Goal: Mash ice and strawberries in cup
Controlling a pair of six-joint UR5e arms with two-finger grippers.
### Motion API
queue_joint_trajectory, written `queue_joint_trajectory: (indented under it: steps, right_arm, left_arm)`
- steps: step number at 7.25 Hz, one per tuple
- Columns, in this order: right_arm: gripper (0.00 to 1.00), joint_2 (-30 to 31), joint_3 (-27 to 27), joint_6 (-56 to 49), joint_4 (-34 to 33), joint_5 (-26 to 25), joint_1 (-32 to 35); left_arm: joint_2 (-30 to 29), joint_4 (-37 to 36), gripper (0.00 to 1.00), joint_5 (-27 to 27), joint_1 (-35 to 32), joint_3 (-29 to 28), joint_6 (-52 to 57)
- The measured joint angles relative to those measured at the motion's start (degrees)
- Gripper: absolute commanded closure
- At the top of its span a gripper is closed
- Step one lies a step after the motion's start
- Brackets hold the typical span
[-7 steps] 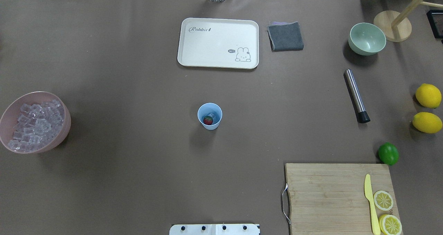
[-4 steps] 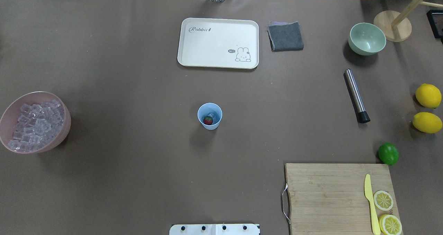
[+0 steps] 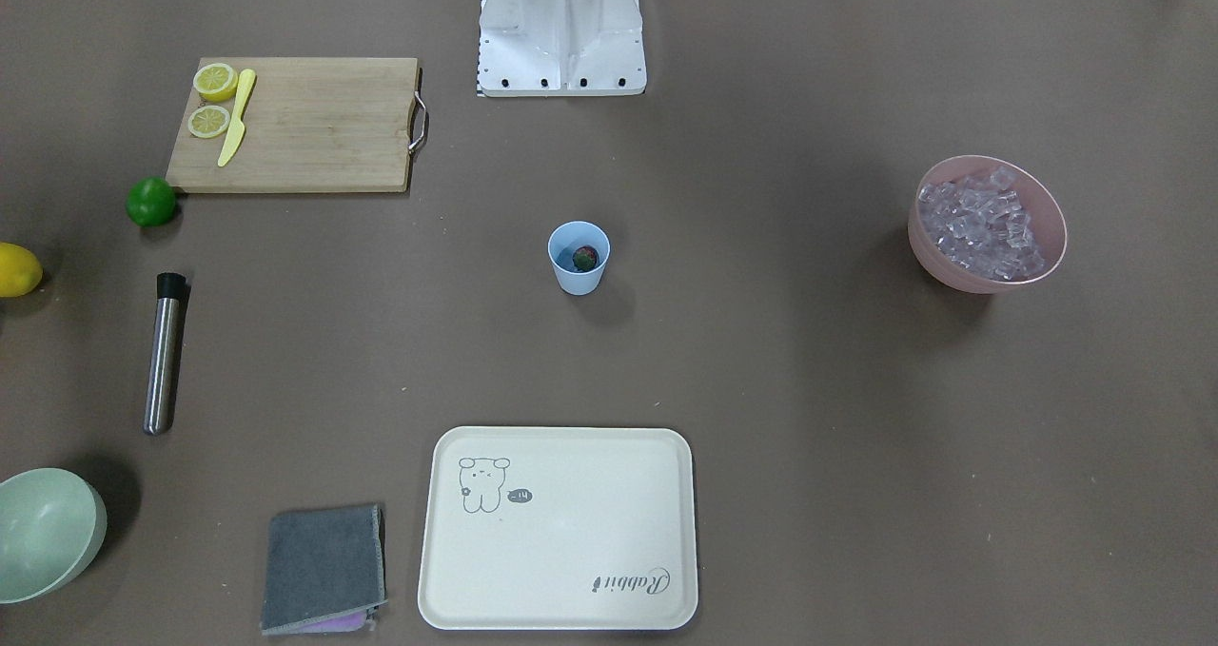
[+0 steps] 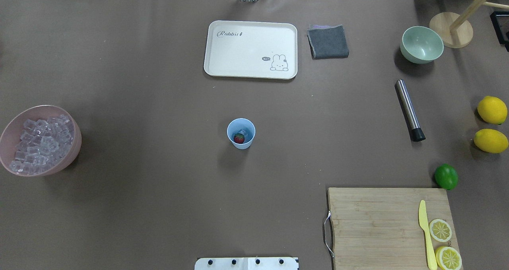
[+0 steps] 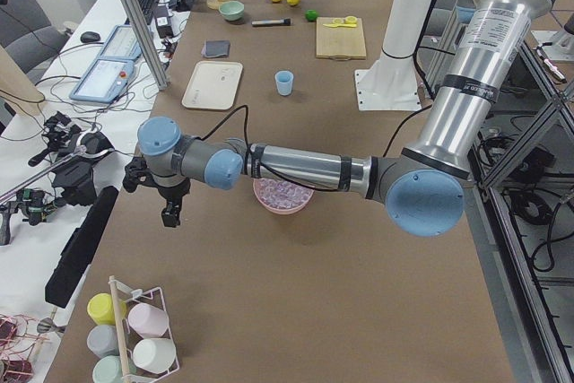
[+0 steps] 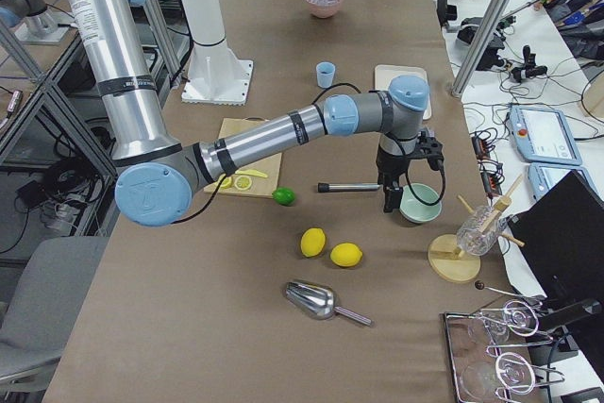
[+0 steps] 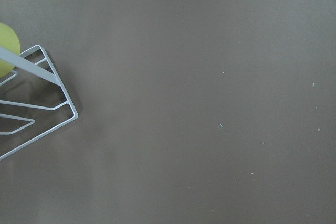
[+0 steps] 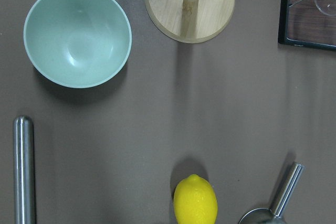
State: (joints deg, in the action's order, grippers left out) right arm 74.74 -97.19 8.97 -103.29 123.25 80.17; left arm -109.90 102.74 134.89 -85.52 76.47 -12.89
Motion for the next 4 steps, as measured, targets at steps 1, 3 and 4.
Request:
queue_joint_trajectory:
  steps: [1,3,4]
  right_arm:
    - [0.00,0.0,0.1,0.5,1.1,-0.5,0.0]
    - [0.00,0.1,0.4,3.1,4.5,-2.0,-0.1]
    - [0.00,0.1,0.5,3.5,5.1,-2.2,-0.1]
  left_arm:
    - [0.0,1.3,0.02,-0.1,0.0,-0.2,0.1]
    - [0.1,2.1,0.03,-0.1,0.0,-0.4,0.3]
    - [0.1,2.6,0.02,-0.1,0.0,-0.3,0.3]
